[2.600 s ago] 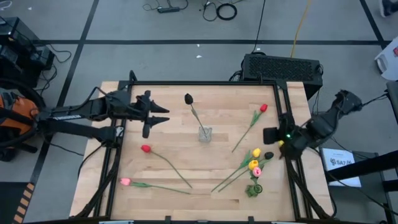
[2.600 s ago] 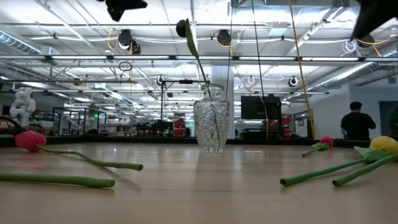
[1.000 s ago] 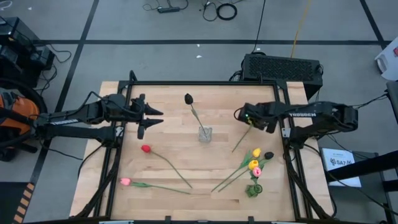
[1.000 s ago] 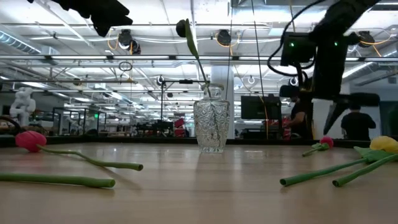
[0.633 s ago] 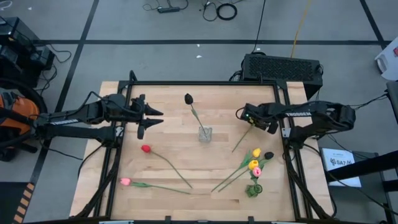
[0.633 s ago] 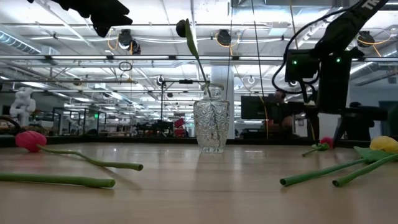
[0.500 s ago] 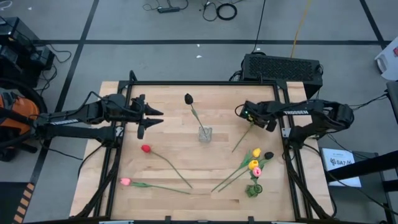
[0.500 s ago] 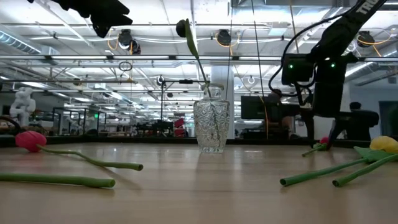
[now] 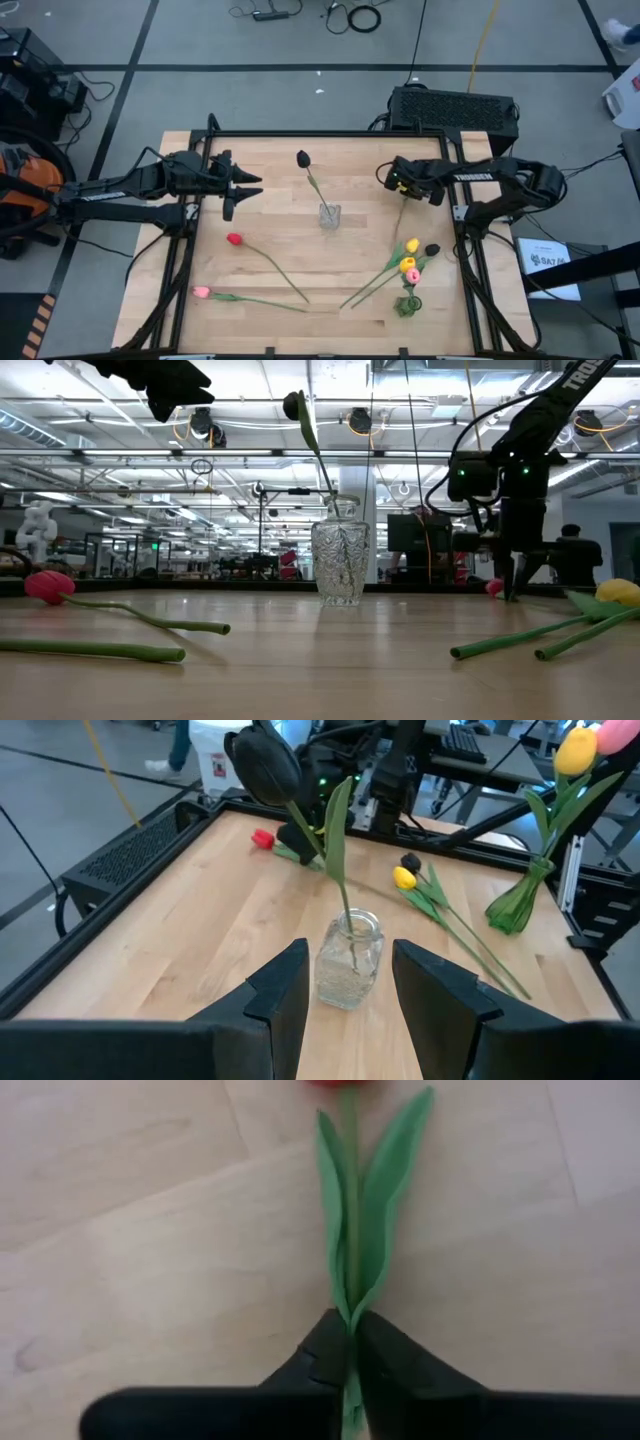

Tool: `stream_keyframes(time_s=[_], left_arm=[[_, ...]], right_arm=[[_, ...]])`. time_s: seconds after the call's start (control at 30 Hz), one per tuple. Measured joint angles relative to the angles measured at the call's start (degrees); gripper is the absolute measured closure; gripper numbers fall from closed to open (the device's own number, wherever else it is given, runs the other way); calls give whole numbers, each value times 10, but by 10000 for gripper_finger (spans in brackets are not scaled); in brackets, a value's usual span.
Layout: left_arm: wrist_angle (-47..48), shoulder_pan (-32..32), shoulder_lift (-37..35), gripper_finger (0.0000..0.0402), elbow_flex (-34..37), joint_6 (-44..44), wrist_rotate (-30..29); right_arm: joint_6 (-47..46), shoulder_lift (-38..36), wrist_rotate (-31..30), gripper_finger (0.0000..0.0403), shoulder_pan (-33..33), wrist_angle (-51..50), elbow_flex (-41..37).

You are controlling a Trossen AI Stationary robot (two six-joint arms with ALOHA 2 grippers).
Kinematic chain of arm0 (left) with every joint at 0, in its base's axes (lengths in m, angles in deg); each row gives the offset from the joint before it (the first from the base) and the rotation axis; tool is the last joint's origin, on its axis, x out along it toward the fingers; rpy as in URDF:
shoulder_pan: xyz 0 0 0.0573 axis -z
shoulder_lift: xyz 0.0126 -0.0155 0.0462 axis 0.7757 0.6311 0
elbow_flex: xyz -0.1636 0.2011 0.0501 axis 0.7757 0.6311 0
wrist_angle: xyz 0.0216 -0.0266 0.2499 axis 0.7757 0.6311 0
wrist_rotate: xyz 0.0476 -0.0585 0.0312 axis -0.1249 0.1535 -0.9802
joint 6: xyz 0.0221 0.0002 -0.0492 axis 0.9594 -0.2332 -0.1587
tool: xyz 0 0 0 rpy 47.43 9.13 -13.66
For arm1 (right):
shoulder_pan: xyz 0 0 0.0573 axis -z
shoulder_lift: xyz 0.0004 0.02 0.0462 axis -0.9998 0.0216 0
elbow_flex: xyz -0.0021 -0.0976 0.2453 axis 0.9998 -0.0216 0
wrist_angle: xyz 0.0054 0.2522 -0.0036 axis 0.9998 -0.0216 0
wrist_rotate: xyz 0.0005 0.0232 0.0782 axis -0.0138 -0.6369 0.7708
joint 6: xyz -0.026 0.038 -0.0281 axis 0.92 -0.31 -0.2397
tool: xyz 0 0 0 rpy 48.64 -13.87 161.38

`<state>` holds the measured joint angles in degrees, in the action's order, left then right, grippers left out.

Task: Sort flowers into vase by color
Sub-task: Put the top red flower into the transparent vase

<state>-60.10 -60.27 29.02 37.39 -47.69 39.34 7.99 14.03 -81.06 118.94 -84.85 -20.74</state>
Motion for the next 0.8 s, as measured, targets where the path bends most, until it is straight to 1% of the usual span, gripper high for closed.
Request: stream_keyframes(time_s=[0.1, 0.2, 0.3, 0.37, 0.47, 0.57, 0.67, 0.73, 0.8], left_arm=[[0, 0, 0, 249, 0, 0, -4], [0, 0, 0, 249, 0, 0, -15], [-1, 0, 0, 249, 0, 1, -16], [-3, 0, 0, 249, 0, -1, -16], [-4, 0, 0, 249, 0, -1, -12], [-5, 0, 0, 249, 0, 0, -10], [-12, 0, 0, 249, 0, 0, -10], [-15, 0, 0, 249, 0, 0, -10], [-14, 0, 0, 249, 0, 0, -10]], right_arm=[[18, -21, -14, 394, 3, 42, -5], [56, -58, -48, 399, 5, 180, -3], [134, -101, -42, 400, 7, 329, -2], [179, -133, -45, 401, 9, 390, 6], [260, -187, -68, 401, 1, 392, 49], [374, -222, -67, 402, -29, 378, 102], [478, -231, -70, 402, -78, 383, 169], [505, -228, -77, 402, -113, 381, 208], [531, -212, -98, 402, -155, 381, 241]])
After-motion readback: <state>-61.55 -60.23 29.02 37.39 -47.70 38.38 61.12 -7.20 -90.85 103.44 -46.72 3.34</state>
